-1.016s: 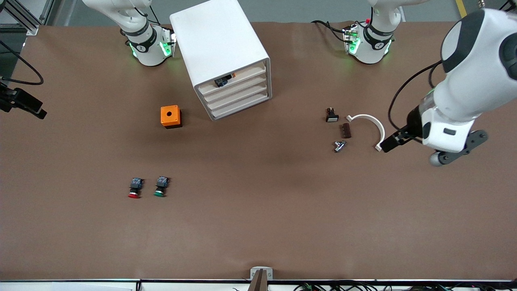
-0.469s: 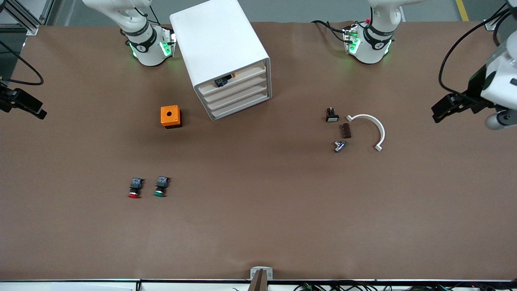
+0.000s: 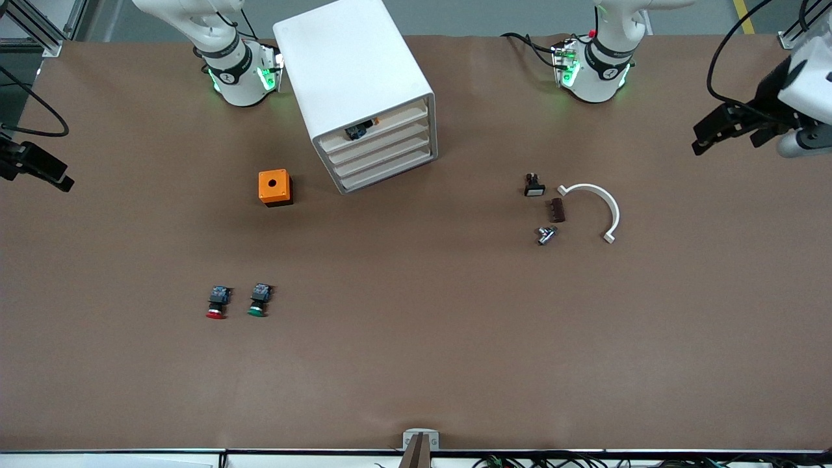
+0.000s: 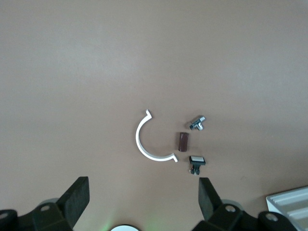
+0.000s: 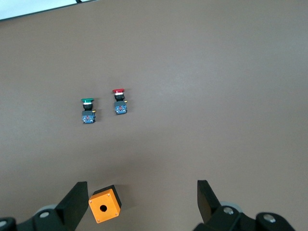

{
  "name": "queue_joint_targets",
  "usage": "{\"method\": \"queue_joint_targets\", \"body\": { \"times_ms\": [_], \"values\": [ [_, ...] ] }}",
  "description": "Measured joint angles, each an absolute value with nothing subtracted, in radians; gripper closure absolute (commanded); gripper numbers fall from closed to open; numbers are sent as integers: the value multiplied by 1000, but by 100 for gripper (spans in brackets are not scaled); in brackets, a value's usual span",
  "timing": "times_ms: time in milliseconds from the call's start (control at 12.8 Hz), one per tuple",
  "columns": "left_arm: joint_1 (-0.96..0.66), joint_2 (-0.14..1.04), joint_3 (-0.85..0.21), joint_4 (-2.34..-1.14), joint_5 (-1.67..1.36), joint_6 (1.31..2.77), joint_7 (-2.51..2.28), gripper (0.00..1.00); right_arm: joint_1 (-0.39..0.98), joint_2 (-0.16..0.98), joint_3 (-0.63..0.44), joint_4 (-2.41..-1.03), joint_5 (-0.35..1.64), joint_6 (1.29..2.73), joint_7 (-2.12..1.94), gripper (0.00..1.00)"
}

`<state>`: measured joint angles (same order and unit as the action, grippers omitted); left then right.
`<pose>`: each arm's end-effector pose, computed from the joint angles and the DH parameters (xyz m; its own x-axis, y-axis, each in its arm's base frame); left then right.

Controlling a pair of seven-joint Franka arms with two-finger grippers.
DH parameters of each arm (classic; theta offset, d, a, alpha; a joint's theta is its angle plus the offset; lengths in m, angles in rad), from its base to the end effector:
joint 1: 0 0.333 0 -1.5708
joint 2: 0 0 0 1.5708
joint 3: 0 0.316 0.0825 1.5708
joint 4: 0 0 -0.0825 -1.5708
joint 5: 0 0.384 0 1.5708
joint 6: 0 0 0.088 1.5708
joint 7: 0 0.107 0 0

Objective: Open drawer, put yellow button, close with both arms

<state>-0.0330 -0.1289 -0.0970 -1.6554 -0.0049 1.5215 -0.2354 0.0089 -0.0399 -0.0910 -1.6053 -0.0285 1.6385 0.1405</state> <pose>0.5040 -0.0700 0.6486 0.9944 0.1058 -0.0037 0.1058 -0.9944 -0.0087 0.5468 -0.0489 0.6363 0.9728 -0.2188 0.0756 -0.2205 -0.9753 0.0144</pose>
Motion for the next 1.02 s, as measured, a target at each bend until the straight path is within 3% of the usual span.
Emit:
{"method": "queue_joint_targets", "body": {
  "times_ms": [1016],
  "values": [
    [-38, -173, -104, -1692, 13, 1530, -175, 0, 9, -40, -92, -1606, -29, 1635, 140, 0]
  ]
}}
